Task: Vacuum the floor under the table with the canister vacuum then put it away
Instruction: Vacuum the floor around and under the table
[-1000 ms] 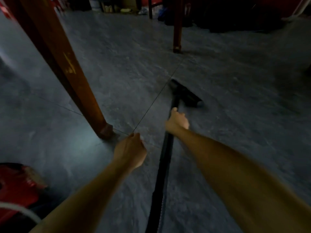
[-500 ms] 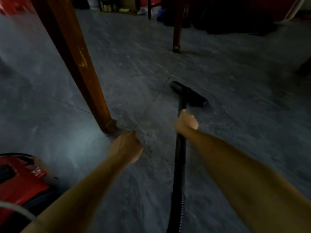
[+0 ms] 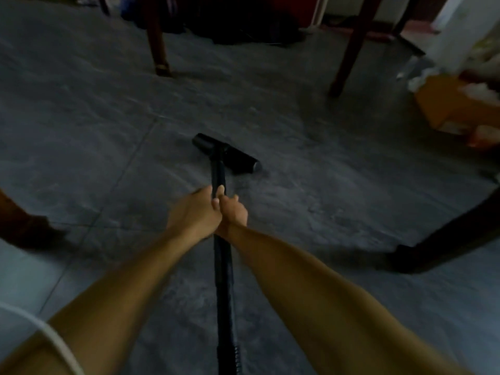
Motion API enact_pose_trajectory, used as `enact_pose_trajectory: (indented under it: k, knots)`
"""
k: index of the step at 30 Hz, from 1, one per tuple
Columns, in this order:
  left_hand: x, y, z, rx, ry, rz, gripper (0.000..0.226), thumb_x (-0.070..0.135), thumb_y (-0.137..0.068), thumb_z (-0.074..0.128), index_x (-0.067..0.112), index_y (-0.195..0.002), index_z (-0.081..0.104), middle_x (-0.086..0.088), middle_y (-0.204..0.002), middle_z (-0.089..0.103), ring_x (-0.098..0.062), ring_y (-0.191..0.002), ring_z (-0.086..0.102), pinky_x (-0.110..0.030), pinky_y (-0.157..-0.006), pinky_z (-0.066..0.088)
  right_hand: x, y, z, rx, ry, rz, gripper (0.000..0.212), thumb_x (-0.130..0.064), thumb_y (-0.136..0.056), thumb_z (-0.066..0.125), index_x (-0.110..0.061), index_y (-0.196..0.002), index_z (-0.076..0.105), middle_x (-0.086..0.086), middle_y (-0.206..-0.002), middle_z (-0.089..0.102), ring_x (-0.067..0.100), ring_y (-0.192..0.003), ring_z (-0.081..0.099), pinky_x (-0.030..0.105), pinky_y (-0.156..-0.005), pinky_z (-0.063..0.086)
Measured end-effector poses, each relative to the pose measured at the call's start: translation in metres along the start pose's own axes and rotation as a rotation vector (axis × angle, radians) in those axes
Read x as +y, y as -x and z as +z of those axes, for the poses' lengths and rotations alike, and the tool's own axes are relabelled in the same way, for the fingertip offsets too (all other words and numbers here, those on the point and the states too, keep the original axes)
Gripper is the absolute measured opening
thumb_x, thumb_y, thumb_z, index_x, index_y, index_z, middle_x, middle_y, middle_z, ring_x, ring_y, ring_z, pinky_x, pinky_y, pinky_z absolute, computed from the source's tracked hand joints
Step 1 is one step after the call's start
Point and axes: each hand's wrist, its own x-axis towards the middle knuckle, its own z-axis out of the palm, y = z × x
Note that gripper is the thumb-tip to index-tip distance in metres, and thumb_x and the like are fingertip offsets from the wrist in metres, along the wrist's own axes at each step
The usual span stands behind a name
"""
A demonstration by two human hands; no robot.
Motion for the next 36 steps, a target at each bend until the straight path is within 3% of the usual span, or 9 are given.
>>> enact_pose_trajectory:
  k: [9,12,18,21,26,29,32,36]
  knots:
    - [0.022,-0.006,0.028,-0.086,0.083,0.061,0.049,0.032,-0.098,0.040,0.012,-0.143,0.038,-0.017,-0.144,0.045,-0.034,-0.133,0.042,-0.038,-0.108,0.033,0.159,-0.002,-0.086,0.281,-0.168,0.659,0.058,-0.018,-0.098,0.044,-0.010,-0.151,0.022,0.020,-0.141,0.041,0.036,-0.123,0.052,0.039,-0.098,0.044]
    - [0.035,-0.017,0.037,-0.072,0.194,0.045,0.049,0.032,-0.098,0.039,0.010,-0.142,0.039,-0.016,-0.145,0.045,-0.033,-0.133,0.042,-0.038,-0.109,0.031,0.131,0.006,-0.056,0.315,-0.205,0.615,0.052,-0.018,-0.102,0.036,-0.017,-0.152,0.022,0.018,-0.139,0.043,0.036,-0.120,0.054,0.039,-0.096,0.044]
    - [0.063,-0.024,0.049,0.022,0.249,0.032,0.044,0.035,-0.097,0.042,0.013,-0.134,0.050,-0.016,-0.135,0.055,-0.034,-0.124,0.050,-0.038,-0.100,0.038,0.045,0.009,-0.016,0.138,-0.161,0.157,0.058,-0.032,-0.100,0.044,-0.019,-0.152,0.021,0.013,-0.147,0.040,0.032,-0.127,0.048,0.043,-0.096,0.045]
    - [0.064,-0.017,0.054,-0.014,0.223,0.046,0.042,0.035,-0.098,0.040,0.013,-0.132,0.051,-0.018,-0.134,0.055,-0.035,-0.122,0.051,-0.037,-0.100,0.038,0.069,0.002,-0.034,0.112,-0.166,0.239,0.057,-0.030,-0.099,0.044,-0.019,-0.152,0.024,0.018,-0.144,0.041,0.035,-0.124,0.051,0.042,-0.096,0.045]
    - [0.047,-0.008,0.058,-0.098,0.207,0.063,0.043,0.034,-0.098,0.038,0.010,-0.133,0.049,-0.015,-0.137,0.053,-0.034,-0.126,0.049,-0.039,-0.103,0.037,0.171,0.033,-0.066,0.290,-0.215,0.625,0.056,-0.021,-0.099,0.041,-0.019,-0.151,0.021,0.018,-0.139,0.043,0.036,-0.123,0.051,0.041,-0.099,0.042]
    - [0.043,0.003,0.059,-0.125,0.195,0.072,0.042,0.034,-0.100,0.036,0.009,-0.130,0.051,-0.015,-0.134,0.055,-0.034,-0.123,0.050,-0.039,-0.100,0.038,0.203,0.064,-0.069,0.277,-0.219,0.748,0.063,-0.022,-0.095,0.045,-0.015,-0.152,0.018,0.019,-0.137,0.043,0.035,-0.122,0.051,0.040,-0.099,0.043]
    - [0.036,0.014,0.063,-0.143,0.197,0.090,0.045,0.036,-0.099,0.038,0.011,-0.135,0.047,-0.012,-0.139,0.052,-0.032,-0.128,0.047,-0.038,-0.105,0.036,0.173,0.083,-0.045,0.309,-0.234,0.737,0.053,-0.025,-0.100,0.040,-0.018,-0.150,0.022,0.016,-0.134,0.047,0.033,-0.119,0.055,0.038,-0.094,0.045]
    - [0.019,0.032,0.062,-0.095,0.213,0.105,0.045,0.033,-0.099,0.041,0.010,-0.136,0.048,-0.014,-0.139,0.052,-0.033,-0.128,0.048,-0.037,-0.104,0.037,0.079,0.097,0.014,0.196,-0.288,0.473,0.052,-0.026,-0.101,0.038,-0.023,-0.149,0.018,0.019,-0.137,0.043,0.039,-0.114,0.055,0.041,-0.091,0.046]
